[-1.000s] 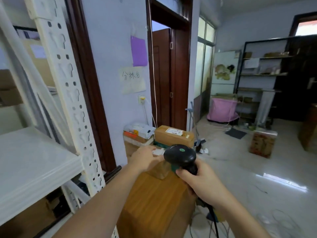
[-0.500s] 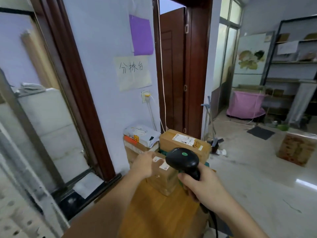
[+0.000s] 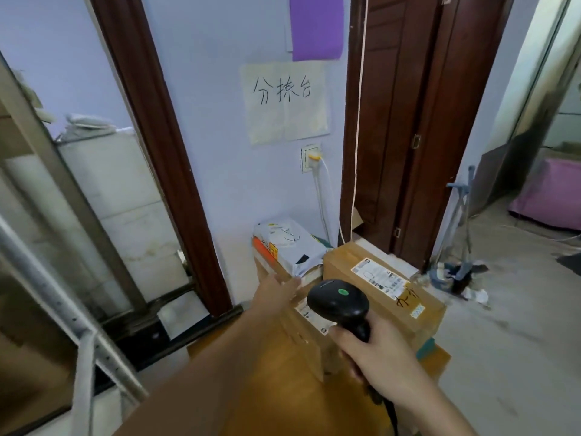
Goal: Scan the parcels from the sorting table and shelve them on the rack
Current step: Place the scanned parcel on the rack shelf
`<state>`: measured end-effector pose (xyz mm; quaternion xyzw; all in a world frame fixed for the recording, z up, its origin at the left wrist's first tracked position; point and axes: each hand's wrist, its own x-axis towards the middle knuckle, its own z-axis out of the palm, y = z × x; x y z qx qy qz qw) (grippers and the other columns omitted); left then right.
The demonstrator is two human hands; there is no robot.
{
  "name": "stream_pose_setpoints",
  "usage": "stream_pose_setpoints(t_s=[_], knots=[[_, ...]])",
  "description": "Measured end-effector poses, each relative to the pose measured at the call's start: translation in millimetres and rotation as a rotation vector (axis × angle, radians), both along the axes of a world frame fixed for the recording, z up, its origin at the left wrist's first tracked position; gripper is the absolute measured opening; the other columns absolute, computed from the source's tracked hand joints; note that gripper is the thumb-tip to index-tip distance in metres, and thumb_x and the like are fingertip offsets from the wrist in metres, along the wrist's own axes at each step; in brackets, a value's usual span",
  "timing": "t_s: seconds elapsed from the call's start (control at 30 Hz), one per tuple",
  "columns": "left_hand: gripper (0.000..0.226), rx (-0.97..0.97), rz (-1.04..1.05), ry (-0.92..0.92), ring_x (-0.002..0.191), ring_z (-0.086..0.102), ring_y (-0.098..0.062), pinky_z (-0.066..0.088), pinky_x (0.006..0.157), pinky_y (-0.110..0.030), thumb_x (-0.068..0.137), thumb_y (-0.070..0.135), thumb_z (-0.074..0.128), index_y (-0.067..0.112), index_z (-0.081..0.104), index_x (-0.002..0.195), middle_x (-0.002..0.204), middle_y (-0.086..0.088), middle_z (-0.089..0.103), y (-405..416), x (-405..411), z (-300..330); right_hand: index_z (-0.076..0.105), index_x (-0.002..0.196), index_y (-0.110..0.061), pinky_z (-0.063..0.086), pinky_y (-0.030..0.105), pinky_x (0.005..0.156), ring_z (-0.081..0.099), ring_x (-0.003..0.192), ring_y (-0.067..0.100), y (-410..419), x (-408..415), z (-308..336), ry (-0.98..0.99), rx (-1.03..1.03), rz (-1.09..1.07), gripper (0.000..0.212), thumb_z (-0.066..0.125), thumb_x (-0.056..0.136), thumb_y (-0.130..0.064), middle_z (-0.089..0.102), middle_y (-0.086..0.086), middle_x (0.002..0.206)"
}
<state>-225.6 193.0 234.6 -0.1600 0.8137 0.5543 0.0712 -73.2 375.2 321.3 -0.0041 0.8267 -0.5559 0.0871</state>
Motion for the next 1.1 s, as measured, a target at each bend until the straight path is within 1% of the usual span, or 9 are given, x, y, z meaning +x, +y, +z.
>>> stream_pose_setpoints(t_s=[0.1,0.23,0.37,0.53,0.63,0.7,0.83,1.0,1.1], knots=[[0.058,0.127,0.086,-0.076,0.103,0.072,-0.024,0.066,0.081,-0.037,0.096,0.047,0.074,0.014,0.055,0.140,0.132,-0.009,0.068,4,-35,0,0.058,0.093,-0.017,0.048,0.025,0.050,0.057,0.047,0.014,6,-30,-5,-0.049,-0.022,0.001,0.012,0.065,0.094,-0.027,0.061,0.008,0.066],[0.093,0.281,0.257,-0.145,0.139,0.053,-0.039,0.045,0.116,-0.052,0.095,0.051,0.074,0.013,0.025,0.164,0.157,-0.012,0.049,4,-85,-10,0.059,0.095,-0.020,0.049,0.023,0.050,0.059,0.045,0.012,10,-65,-13,-0.102,0.008,-0.008,0.013,0.066,0.093,-0.031,0.067,0.017,0.074],[0.124,0.242,0.322,-0.204,0.137,0.052,-0.041,0.048,0.113,-0.055,0.077,0.072,0.080,0.010,0.018,0.164,0.157,-0.018,0.046,4,-121,-34,0.060,0.091,-0.015,0.050,0.022,0.051,0.058,0.044,0.011,14,-91,-20,-0.150,0.022,-0.010,0.021,0.066,0.092,-0.035,0.062,0.006,0.060],[0.132,0.236,0.290,-0.207,0.119,0.068,-0.037,0.061,0.096,-0.052,0.046,0.080,0.090,0.011,0.047,0.150,0.133,-0.014,0.067,2,-148,-77,0.060,0.096,-0.018,0.051,0.022,0.052,0.060,0.047,0.012,14,-110,-25,-0.216,-0.020,-0.026,0.017,0.067,0.092,-0.033,0.065,0.006,0.068],[0.129,0.287,0.334,-0.206,0.100,0.074,-0.031,0.068,0.072,-0.046,0.035,0.071,0.096,0.010,0.053,0.141,0.118,-0.008,0.072,-6,-169,-111,0.061,0.095,-0.020,0.051,0.021,0.052,0.061,0.049,0.011,15,-117,-25,-0.246,-0.031,-0.017,0.013,0.067,0.092,-0.032,0.069,0.004,0.072],[0.128,0.339,0.372,-0.198,0.095,0.077,-0.031,0.068,0.073,-0.048,0.028,0.064,0.102,0.011,0.054,0.134,0.115,-0.009,0.074,-5,-166,-106,0.060,0.097,-0.025,0.052,0.020,0.053,0.061,0.050,0.011,17,-121,-24,-0.259,-0.037,-0.001,0.011,0.067,0.092,-0.032,0.071,0.006,0.076],[0.076,0.398,0.384,-0.187,0.093,0.078,-0.030,0.068,0.072,-0.043,0.067,0.036,0.099,0.010,0.061,0.128,0.111,-0.008,0.076,7,-144,-81,0.056,0.099,-0.037,0.055,0.026,0.058,0.063,0.052,0.015,21,-121,-25,-0.252,-0.043,0.045,0.016,0.069,0.090,-0.031,0.072,0.018,0.080],[0.070,0.414,0.461,-0.151,0.120,0.068,-0.036,0.057,0.103,-0.057,0.084,0.022,0.089,0.014,0.049,0.140,0.131,-0.010,0.067,27,-120,-62,0.059,0.098,-0.039,0.053,0.024,0.056,0.061,0.050,0.015,27,-123,-29,-0.220,-0.041,0.075,0.016,0.069,0.091,-0.029,0.068,0.013,0.066],[0.066,0.502,0.517,-0.137,0.123,0.066,-0.037,0.059,0.100,-0.055,0.090,0.015,0.083,0.014,0.047,0.146,0.137,-0.013,0.064,31,-112,-63,0.058,0.095,-0.040,0.053,0.023,0.055,0.061,0.047,0.012,30,-125,-29,-0.208,-0.034,0.100,0.016,0.069,0.091,-0.028,0.067,0.005,0.061]])
